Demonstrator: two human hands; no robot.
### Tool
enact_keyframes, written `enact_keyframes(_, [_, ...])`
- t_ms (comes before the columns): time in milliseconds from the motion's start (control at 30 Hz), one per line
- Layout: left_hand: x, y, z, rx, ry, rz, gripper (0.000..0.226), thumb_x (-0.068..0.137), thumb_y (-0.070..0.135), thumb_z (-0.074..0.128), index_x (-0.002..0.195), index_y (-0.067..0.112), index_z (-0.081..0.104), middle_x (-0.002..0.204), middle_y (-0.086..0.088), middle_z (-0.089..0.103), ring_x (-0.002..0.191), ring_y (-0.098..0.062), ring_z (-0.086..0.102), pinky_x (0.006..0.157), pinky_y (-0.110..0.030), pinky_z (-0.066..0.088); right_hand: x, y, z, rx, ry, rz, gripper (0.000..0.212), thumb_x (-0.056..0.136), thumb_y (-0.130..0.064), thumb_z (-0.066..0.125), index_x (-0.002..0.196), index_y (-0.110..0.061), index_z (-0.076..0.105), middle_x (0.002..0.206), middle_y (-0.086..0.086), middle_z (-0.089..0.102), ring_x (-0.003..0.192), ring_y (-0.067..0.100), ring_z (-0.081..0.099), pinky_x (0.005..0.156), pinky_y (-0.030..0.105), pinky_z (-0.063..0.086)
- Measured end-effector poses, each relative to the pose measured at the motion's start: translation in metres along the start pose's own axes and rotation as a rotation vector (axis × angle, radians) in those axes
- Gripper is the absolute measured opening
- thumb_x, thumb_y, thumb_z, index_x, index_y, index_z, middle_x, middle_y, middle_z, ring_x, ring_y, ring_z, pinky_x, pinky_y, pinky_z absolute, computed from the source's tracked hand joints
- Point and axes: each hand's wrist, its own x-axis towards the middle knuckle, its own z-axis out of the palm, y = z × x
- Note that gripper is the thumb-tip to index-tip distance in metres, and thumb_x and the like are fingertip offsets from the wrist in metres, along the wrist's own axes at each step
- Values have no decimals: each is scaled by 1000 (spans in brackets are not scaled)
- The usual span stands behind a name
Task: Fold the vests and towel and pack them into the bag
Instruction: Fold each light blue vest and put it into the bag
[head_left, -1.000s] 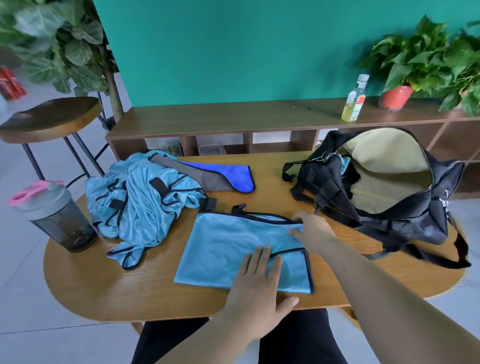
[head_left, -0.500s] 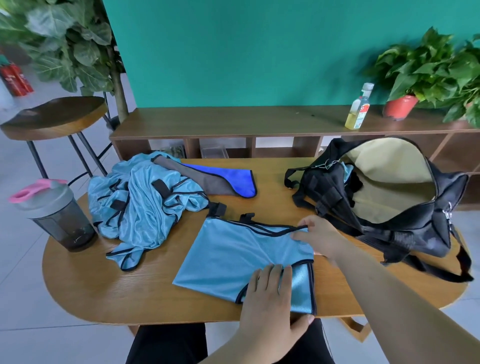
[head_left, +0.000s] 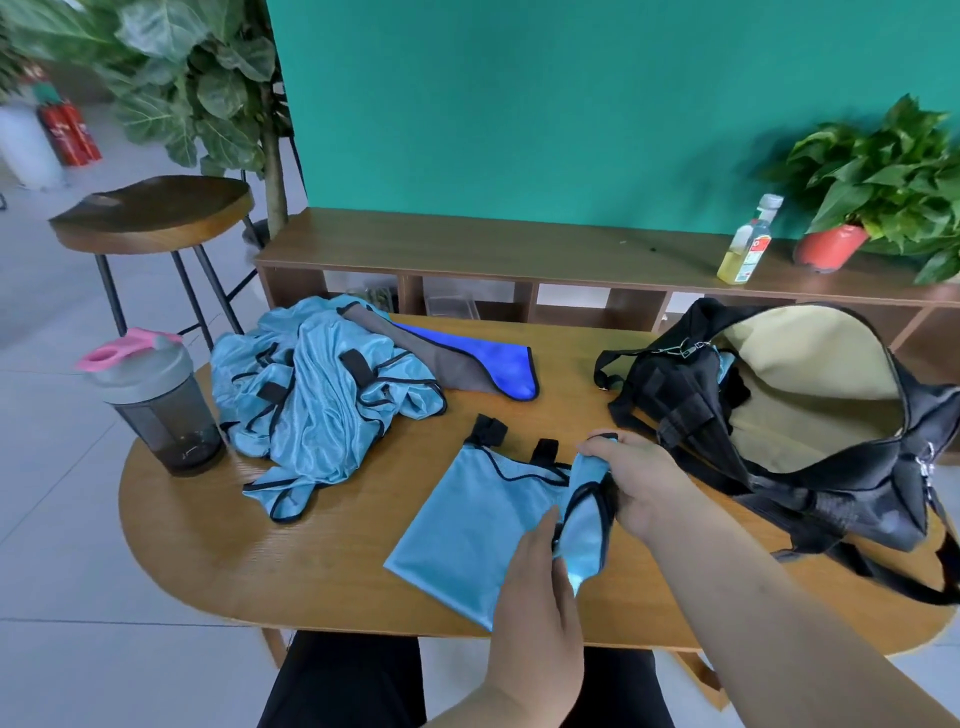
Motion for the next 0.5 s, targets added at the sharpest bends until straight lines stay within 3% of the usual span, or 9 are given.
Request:
enact_keyframes(100, [5,-1,-15,-278,99,-174,48,111,10,43,148,41,50,138,29,59,133,8,51,111,-14,41,-2,1,30,-43,-4,-68,28,88,-5,81,110,-14,68,95,16,70,72,28,68,63,38,62])
enact_keyframes(200, [12,-4,-36,-566,141,-395,46,109,4,43,133,37,64,123,14,73,120,-8,66,110,-34,51,-2,6,63,-108,-21,-93,30,86,-6,81,111,-13,66,95,16,71,69,26,68,66,42,65])
enact_keyframes(233, [17,-3,-45,-702,142,-511,40,109,9,45,128,35,68,116,7,77,113,-15,71,104,-40,55,-1,9,73,-131,-36,-87,31,87,-6,82,113,-14,66,97,15,72,69,24,68,67,42,65])
enact_keyframes(333, [33,-8,-67,-1062,118,-885,29,108,31,50,123,18,71,102,-4,81,99,-24,77,79,-38,60,0,26,96,-231,-135,-32,33,91,-12,78,120,-14,62,99,11,72,75,21,68,72,35,63])
enact_keyframes(400, [42,-19,-78,-1169,68,-998,47,108,48,50,130,10,66,108,-10,80,106,-29,75,85,-44,59,6,40,100,-273,-193,18,41,92,-13,71,129,-1,58,92,13,66,80,24,64,80,36,58])
enact_keyframes(433, [46,-23,-82,-1189,30,-1015,56,106,56,51,131,7,64,112,-13,79,109,-32,75,89,-47,59,7,43,101,-255,-211,27,39,94,-11,64,128,4,57,99,-8,50,83,25,63,85,38,58])
enact_keyframes(467, [51,-27,-86,-1189,4,-1022,63,103,61,53,131,6,64,114,-15,78,110,-34,74,92,-50,59,7,44,101,-229,-218,27,30,98,-9,58,125,3,59,122,39,49,90,25,68,91,41,59])
enact_keyframes(500, [56,-29,-89,-1190,-16,-1027,67,100,64,56,129,5,64,115,-17,78,110,-35,74,93,-51,59,5,44,100,-190,-214,27,23,103,-8,53,125,-3,60,108,23,71,97,27,73,95,42,60])
